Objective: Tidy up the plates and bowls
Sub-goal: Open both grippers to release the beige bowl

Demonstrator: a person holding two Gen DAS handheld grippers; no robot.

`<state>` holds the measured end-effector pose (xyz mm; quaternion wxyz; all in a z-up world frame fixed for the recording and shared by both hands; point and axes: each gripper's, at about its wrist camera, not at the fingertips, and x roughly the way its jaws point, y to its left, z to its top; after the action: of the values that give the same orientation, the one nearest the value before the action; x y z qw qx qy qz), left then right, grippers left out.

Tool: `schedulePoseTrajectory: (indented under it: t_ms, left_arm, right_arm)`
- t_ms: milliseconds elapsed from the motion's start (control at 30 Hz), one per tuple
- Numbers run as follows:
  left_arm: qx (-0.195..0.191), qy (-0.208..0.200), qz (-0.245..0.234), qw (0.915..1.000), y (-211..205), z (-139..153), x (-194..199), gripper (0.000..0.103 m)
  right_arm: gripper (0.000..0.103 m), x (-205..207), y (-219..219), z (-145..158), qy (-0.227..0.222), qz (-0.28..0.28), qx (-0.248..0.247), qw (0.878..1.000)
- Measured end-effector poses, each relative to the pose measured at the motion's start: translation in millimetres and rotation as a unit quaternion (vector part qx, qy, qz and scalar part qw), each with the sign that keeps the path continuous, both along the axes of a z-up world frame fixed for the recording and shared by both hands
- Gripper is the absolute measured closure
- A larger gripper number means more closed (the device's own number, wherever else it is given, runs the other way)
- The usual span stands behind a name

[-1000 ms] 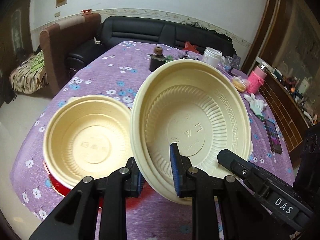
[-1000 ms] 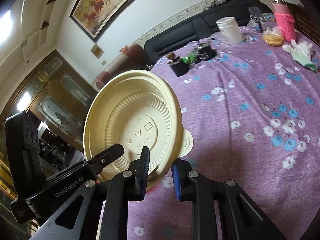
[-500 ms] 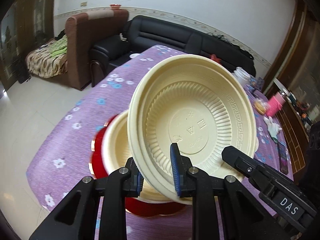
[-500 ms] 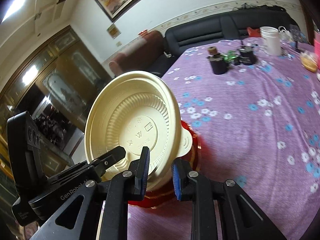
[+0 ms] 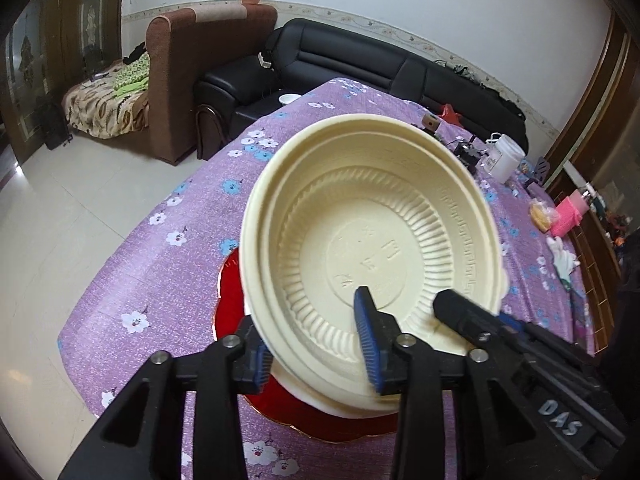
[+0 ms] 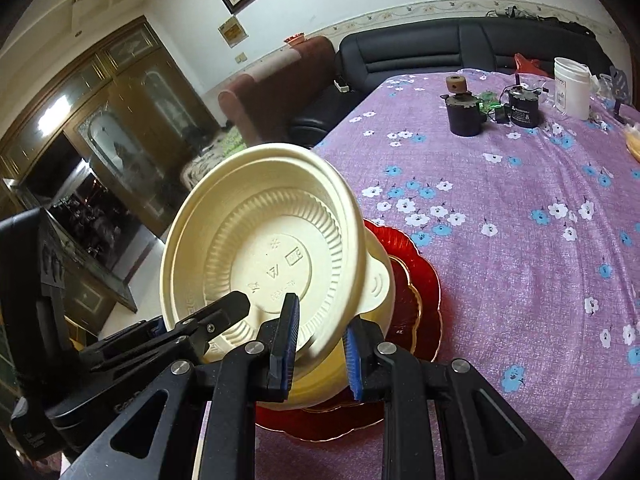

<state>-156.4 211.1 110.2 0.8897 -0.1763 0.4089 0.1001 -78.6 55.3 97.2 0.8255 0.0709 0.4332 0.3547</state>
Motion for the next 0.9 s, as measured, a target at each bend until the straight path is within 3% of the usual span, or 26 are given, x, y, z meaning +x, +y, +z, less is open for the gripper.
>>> schedulePoseTrajectory:
  t_ms: [67,167,333,433,533,700,900]
  left_arm:
    - [0.000,-0.013,0.005,0.9999,2.0,5.0,-4.0,0.053]
    - [0.005,-0.037,0.025,0.9990,6.2,13.1,-12.5,0.031]
    - [-0.005,-0.060,0.050,0.9969,17.5,23.0,-22.1,0.029]
    - [-0.007,-0.064,0.056,0.9963,20.5,24.8,-24.5,0.028]
    - [-0.006,-0.067,0.060,0.9959,22.1,25.3,-26.3,0.026]
    - [-0.006,-0.068,0.065,0.9956,21.9,26.0,-27.0,0.023]
    - [0.004,-0.068,0.058,0.9960,15.5,27.4,-26.3,0.023]
  right_arm:
    - [0.079,0.5,2.2,-2.7,-0.003,-0.003,-0.012,1.000]
    - [0.079,0.4,5.0,-4.4,-0.014,-0.011,-0.033,0.999]
    - [0.078,-1.6,9.0,-3.1,-0.041,-0.020,-0.055,0.997]
    - [0.071,-4.6,12.9,-0.4,-0.061,-0.021,-0.069,0.996]
    - [0.060,-10.2,14.4,2.9,-0.086,-0.026,-0.081,0.993]
    - [0.031,-18.6,8.6,12.1,-0.120,-0.037,-0.080,0.989]
    - [0.028,-23.4,-4.9,20.9,-0.143,-0.063,-0.072,0.985]
